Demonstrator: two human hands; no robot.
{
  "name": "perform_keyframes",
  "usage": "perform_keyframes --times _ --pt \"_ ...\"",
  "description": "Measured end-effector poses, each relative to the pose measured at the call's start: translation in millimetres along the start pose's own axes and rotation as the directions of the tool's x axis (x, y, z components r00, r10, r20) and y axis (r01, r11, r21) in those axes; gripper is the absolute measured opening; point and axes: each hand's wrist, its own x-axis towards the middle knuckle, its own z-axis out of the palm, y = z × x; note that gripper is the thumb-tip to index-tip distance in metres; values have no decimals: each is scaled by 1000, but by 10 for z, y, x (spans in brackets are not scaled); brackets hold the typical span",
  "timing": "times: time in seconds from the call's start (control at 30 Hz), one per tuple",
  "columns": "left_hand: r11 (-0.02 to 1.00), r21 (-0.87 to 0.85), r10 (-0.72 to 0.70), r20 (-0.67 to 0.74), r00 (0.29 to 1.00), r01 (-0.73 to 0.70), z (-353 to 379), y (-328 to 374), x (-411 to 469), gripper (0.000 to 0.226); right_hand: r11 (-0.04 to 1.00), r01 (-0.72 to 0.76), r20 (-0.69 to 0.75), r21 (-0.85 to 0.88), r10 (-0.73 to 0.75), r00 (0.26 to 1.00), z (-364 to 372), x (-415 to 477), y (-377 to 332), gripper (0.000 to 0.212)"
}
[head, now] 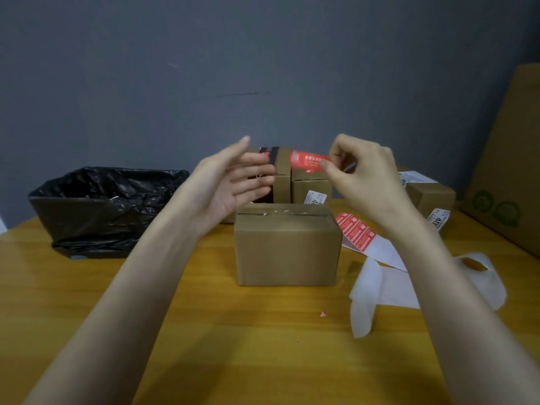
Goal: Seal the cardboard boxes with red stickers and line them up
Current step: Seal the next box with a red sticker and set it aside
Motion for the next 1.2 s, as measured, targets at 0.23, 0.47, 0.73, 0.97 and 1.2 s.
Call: perform_keyframes --times 0.23,0.47,0.73,0.97,1.2 --pt "760 627 253 -42 967 -172 144 -94 29 48 997 77 138 -10 -75 988 -47 8 -143 21" --pt "790 571 312 -57 948 -226 89 -87 13 5 998 10 168 60 -20 986 -100 8 -157 24" --pt "639 651 564 -34 825 -410 4 182 -75 32 953 -90 -92 289 122 988 -77 45 -309 24" --pt "746 561 472 -65 879 -359 -44 159 -68 7 878 -258 48 403 261 964 -79 38 -269 20" --pt "916 375 204 -133 970 -141 -42 -79 77 7 798 -421 199 432 371 907 -73 19 -126 9"
